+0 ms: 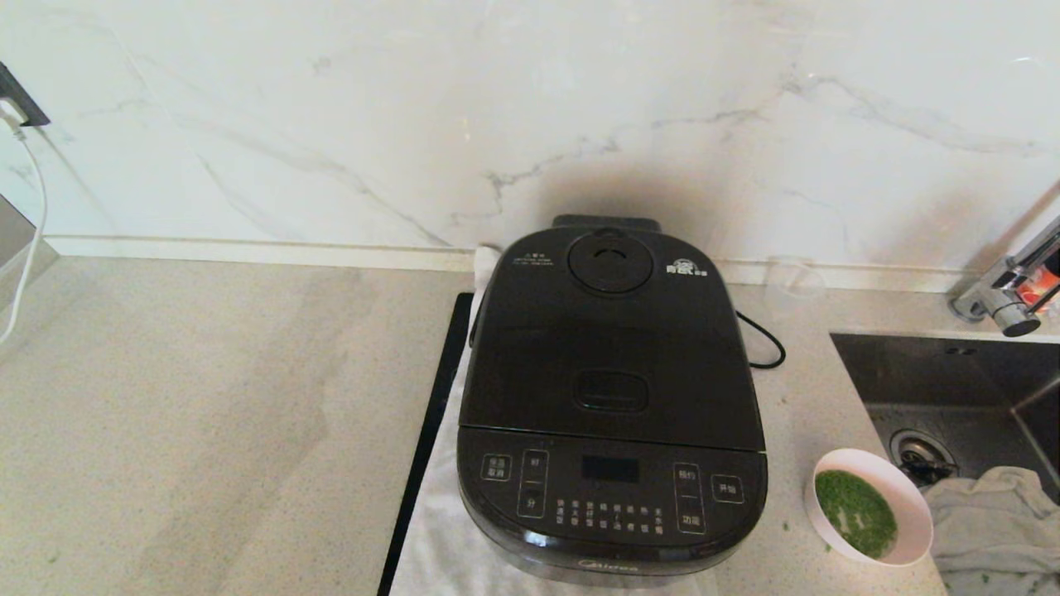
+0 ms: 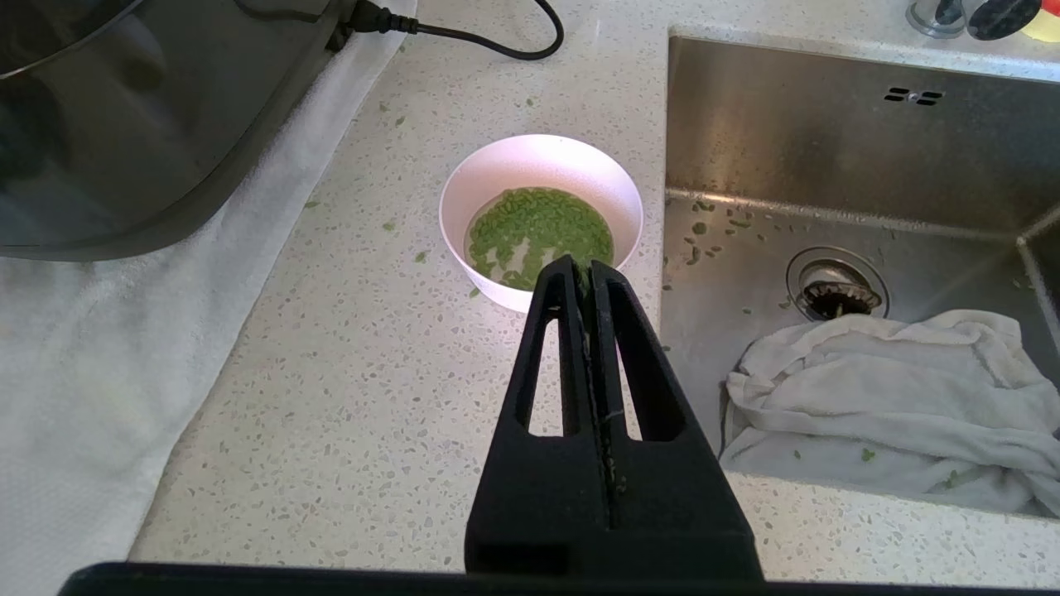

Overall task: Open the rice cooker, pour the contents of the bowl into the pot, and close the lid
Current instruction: Open the rice cooker

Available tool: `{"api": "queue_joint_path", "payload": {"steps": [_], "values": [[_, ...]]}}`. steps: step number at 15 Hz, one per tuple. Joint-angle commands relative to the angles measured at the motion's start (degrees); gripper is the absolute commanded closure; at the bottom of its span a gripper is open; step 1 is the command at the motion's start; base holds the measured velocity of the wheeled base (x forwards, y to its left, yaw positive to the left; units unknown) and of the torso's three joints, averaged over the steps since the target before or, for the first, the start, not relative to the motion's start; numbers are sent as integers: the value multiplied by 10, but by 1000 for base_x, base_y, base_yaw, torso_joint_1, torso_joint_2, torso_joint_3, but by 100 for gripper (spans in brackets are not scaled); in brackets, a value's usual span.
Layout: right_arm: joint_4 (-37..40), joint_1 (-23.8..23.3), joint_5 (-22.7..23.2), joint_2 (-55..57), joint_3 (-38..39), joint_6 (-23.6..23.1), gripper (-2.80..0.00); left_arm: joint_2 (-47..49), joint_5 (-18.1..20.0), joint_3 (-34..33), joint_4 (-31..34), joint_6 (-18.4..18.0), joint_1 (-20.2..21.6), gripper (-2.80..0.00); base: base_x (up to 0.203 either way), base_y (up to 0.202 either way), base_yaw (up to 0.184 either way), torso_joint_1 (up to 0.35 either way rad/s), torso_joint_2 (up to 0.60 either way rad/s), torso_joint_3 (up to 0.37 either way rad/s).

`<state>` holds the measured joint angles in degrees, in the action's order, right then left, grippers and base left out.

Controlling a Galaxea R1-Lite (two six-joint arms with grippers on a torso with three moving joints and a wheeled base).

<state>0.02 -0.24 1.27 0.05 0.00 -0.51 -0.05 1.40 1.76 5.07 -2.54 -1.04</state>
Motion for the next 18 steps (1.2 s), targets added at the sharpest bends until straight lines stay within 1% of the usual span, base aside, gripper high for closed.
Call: {"api": "queue_joint_path", "payload": {"steps": [1, 4, 6, 8, 10, 12, 13, 16, 18], "values": [[0, 0, 1, 1, 0, 0, 0, -1, 0, -1, 0, -1, 0, 0, 0, 0, 0, 0, 0, 0], [0, 0, 1, 1, 0, 0, 0, -1, 0, 0, 0, -4, 0, 0, 0, 0, 0, 0, 0, 0], [0, 0, 1, 1, 0, 0, 0, 0, 0, -1, 1, -18, 0, 0, 0, 0, 0, 0, 0, 0], [0, 0, 1, 1, 0, 0, 0, 0, 0, -2, 1, -22, 0, 0, 0, 0, 0, 0, 0, 0], [0, 0, 1, 1, 0, 0, 0, -1, 2, 17, 2, -21, 0, 0, 0, 0, 0, 0, 0, 0], [0, 0, 1, 1, 0, 0, 0, 19, 19, 80, 7, -21, 0, 0, 0, 0, 0, 0, 0, 0], [0, 0, 1, 1, 0, 0, 0, 55, 30, 108, 5, -18, 0, 0, 0, 0, 0, 0, 0, 0], [0, 0, 1, 1, 0, 0, 0, 189, 60, 215, 3, 0, 0, 0, 0, 0, 0, 0, 0, 0], [0, 0, 1, 1, 0, 0, 0, 302, 95, 306, 3, 30, -1, 0, 0, 0, 0, 0, 0, 0]]}}
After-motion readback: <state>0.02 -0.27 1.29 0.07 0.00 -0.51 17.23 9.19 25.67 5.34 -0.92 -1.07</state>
